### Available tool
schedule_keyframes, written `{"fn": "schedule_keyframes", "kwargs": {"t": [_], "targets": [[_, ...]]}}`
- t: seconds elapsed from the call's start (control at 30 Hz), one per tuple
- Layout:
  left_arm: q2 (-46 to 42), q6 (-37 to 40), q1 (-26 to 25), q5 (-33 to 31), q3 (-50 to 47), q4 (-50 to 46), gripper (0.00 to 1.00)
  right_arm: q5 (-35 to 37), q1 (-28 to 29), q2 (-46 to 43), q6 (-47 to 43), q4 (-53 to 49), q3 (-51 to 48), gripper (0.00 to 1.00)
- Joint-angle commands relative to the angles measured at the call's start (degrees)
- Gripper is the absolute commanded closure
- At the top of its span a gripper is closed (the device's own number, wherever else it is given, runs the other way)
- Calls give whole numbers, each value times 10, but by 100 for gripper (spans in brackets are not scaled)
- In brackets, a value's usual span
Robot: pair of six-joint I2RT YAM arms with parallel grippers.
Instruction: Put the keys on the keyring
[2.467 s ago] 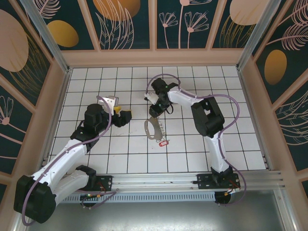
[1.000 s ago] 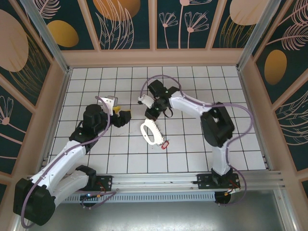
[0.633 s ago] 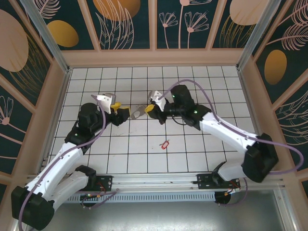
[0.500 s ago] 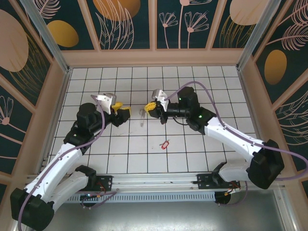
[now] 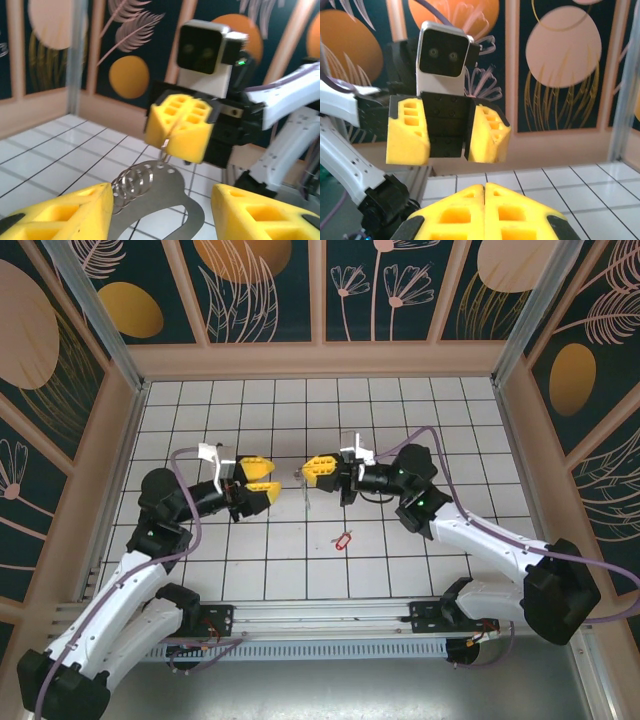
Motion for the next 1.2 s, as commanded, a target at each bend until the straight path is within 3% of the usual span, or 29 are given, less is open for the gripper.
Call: {"fn": "schedule_keyframes", "kwargs": {"t": [0.0,0.37,0.87,0.97,1.17], "targets": [[3,-11,-9,67,11,57,45,-41,-2,-5,60,134,-10,100],[59,87,-74,57,80,-3,51,-69,12,14,88,186,-15,100],[99,128,-98,39,103,-35,82,-72,22,31,110,224,-28,100],[103,132,-99,39,107,-41,99,-72,23,31,114,228,-36,100],[96,148,-99,19,103,-63,100,-64,22,12,104,208,-52,100]]}}
